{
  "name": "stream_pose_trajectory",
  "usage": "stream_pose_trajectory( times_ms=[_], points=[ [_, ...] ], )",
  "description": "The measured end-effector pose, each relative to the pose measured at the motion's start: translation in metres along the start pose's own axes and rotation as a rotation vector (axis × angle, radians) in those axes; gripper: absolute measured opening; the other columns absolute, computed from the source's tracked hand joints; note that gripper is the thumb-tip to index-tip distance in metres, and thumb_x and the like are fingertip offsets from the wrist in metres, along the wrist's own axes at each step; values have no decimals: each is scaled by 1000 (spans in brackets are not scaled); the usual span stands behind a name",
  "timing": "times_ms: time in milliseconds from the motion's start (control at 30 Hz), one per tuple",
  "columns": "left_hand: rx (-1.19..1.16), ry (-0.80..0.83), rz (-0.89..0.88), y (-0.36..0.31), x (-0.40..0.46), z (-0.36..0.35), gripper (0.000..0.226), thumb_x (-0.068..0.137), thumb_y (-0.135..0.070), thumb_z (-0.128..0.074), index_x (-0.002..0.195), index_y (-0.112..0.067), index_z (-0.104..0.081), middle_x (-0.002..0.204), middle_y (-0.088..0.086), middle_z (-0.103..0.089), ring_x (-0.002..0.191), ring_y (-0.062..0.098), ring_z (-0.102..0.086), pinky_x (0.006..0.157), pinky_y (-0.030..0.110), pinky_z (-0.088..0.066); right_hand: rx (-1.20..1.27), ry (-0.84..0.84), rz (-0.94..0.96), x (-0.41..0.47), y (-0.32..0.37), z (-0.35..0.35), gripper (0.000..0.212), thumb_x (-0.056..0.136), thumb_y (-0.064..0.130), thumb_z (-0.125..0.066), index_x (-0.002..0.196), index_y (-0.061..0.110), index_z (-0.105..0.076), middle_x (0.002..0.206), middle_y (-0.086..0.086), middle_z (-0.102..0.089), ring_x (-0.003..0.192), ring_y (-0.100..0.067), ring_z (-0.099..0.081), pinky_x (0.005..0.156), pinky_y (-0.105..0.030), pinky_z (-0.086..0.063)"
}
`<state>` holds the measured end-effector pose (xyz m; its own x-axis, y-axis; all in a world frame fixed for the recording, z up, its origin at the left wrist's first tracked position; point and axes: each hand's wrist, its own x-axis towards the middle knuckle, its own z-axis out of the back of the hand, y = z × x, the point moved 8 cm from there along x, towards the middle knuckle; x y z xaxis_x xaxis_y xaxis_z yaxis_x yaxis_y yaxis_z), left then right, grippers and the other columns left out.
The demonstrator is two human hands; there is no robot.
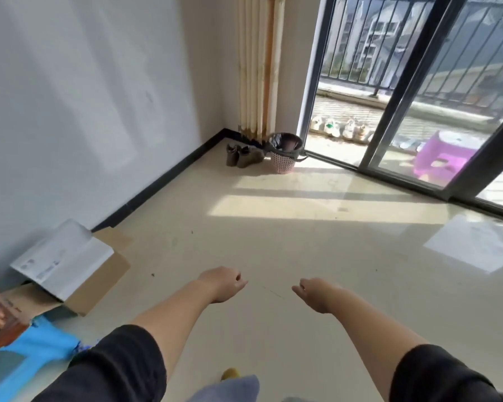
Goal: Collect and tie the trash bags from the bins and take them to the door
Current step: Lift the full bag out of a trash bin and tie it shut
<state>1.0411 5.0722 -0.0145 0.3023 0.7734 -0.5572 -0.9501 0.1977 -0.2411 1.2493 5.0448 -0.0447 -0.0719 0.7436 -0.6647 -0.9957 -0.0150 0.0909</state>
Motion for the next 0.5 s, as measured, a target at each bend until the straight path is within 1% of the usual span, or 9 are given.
stream_pose_trajectory(
  times_ms=[100,233,333,433,500],
  points=[
    [38,30,-14,14,56,44,42,98,-45,-31,112,-13,-55,117,9,-61,106,28,-57,83,33,-42,59,12,-13,47,1,48,55,100,47,-20,131,7,-42,135,-14,-50,124,-32,-48,102,-42,-39],
    [54,59,-37,17,138,92,42,98,-45,-31,113,-13,-54,117,9,-61,105,28,-57,83,34,-42,85,7,-32,117,-17,108,57,100,47,-20,135,7,-39,139,-15,-48,126,-32,-46,103,-42,-37],
    [65,62,-49,18,210,130,43,98,-46,-31,113,-13,-55,117,9,-61,105,28,-57,84,35,-43,78,5,-30,177,-36,155,57,101,45,-20,137,5,-37,139,-17,-47,127,-33,-45,103,-40,-36],
    [55,42,-50,13,287,176,43,98,-45,-30,108,-12,-56,114,9,-62,102,28,-58,80,33,-42,82,-6,-16,238,-60,210,56,101,43,-20,137,4,-36,140,-18,-46,127,-33,-45,103,-39,-35],
    [47,38,-39,5,332,206,43,98,-45,-30,109,-13,-56,115,8,-61,102,27,-57,80,33,-41,77,-2,-22,273,-80,249,55,101,43,-20,136,4,-38,139,-18,-46,127,-33,-45,102,-38,-35]
  ],
)
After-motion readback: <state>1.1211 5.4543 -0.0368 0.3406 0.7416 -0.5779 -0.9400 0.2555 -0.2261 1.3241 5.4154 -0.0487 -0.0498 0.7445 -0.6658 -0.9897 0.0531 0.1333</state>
